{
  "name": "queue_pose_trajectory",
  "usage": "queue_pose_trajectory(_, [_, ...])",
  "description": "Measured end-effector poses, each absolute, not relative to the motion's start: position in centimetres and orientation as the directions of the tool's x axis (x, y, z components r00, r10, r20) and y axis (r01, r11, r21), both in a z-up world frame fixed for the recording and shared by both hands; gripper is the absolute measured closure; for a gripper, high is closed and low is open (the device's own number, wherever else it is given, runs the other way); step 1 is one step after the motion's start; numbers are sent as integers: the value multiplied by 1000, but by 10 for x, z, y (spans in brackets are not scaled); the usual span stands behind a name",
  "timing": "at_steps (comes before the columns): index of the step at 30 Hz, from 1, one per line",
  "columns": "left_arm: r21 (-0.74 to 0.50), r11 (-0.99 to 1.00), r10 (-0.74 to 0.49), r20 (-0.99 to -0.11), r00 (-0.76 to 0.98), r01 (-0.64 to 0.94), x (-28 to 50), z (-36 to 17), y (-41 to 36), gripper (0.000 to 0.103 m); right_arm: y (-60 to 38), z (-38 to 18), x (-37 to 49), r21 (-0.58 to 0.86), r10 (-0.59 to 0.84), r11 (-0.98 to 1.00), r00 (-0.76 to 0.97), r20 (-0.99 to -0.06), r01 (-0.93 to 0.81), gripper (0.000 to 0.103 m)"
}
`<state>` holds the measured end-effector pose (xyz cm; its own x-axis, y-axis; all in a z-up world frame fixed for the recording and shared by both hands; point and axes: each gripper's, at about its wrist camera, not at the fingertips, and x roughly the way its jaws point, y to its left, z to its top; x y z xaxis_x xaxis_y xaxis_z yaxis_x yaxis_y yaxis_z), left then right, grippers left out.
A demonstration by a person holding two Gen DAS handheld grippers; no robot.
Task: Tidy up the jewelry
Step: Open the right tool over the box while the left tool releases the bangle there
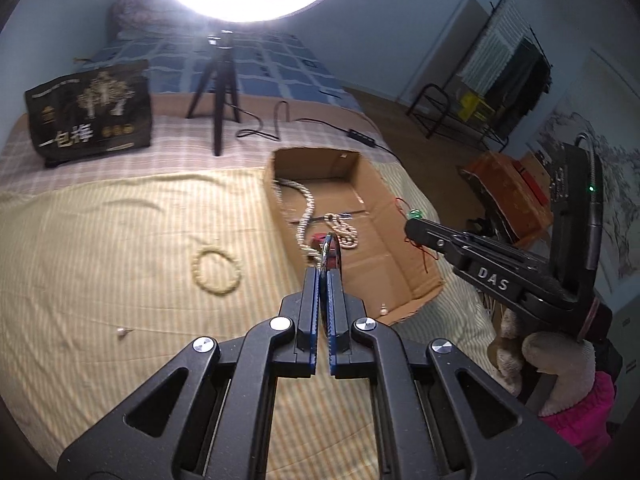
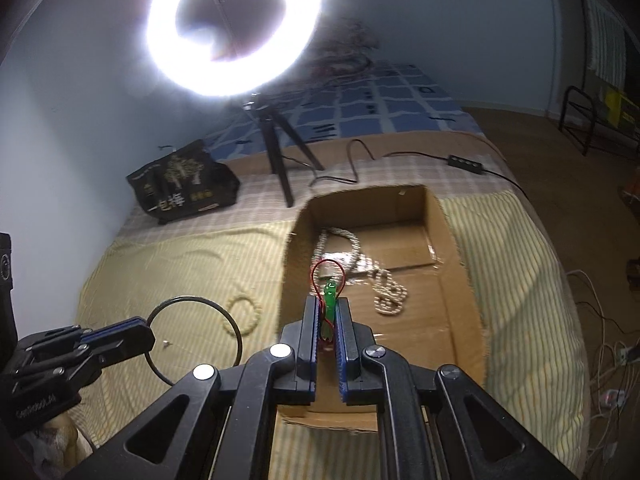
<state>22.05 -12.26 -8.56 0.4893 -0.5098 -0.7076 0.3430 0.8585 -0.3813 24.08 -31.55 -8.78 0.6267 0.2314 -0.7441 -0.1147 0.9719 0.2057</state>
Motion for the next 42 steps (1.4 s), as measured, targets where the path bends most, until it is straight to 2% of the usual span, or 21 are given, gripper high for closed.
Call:
queue_pose_trajectory(7, [-378,846,-525,-717,458,376,225,-96,-159,102,-341,-99,245,233,222,970,611,-760,-64,98])
queue_pose_trajectory(19, [-255,868,-451,-765,461,426,228,-123,-203,102,-352,-115,254,233,204,972,584,-786,-26,95])
queue_pose_trajectory(20, [-237,871,-441,-765,469,431,227,-124,-205,102,-352,-115,255,231,201,973,583,-787,-24,91])
queue_pose_trajectory(21, [-224,872,-435,-762,479,435,226,-124,-206,102,-353,-116,255,229,201,973,582,-788,-25,80])
queue_pose_trajectory(24, [-169,877,-406,-764,502,450,223,-124,-211,101,-352,-117,254,211,181,977,587,-789,-18,69])
queue_pose_trajectory(25, [-157,877,-399,-766,505,455,222,-125,-212,94,-352,-117,254,205,176,979,586,-791,-17,66])
queue_pose_trajectory(26, [-149,875,-397,-765,508,460,221,-125,-212,85,-353,-117,254,201,171,980,586,-792,-14,53])
queue_pose_trajectory(27, [-145,875,-396,-762,512,462,219,-124,-212,64,-353,-117,254,192,158,981,590,-792,-4,37])
queue_pose_trajectory(28, [-136,874,-397,-755,522,466,217,-124,-212,46,-354,-116,253,184,143,983,597,-789,7,31])
queue_pose_trajectory(30, [-102,880,-377,-743,553,463,213,-121,-211,33,-356,-113,252,171,118,985,612,-782,28,21])
queue_pose_trajectory(34, [-78,884,-363,-737,570,461,211,-118,-210,24,-362,-110,251,158,76,984,629,-774,76,9])
queue_pose_trajectory(36, [-68,886,-352,-742,570,458,211,-120,-209,23,-364,-109,251,146,52,984,632,-773,98,4])
queue_pose_trajectory(42, [-26,895,-306,-763,570,445,211,-123,-202,23,-362,-103,249,123,29,987,644,-765,102,3])
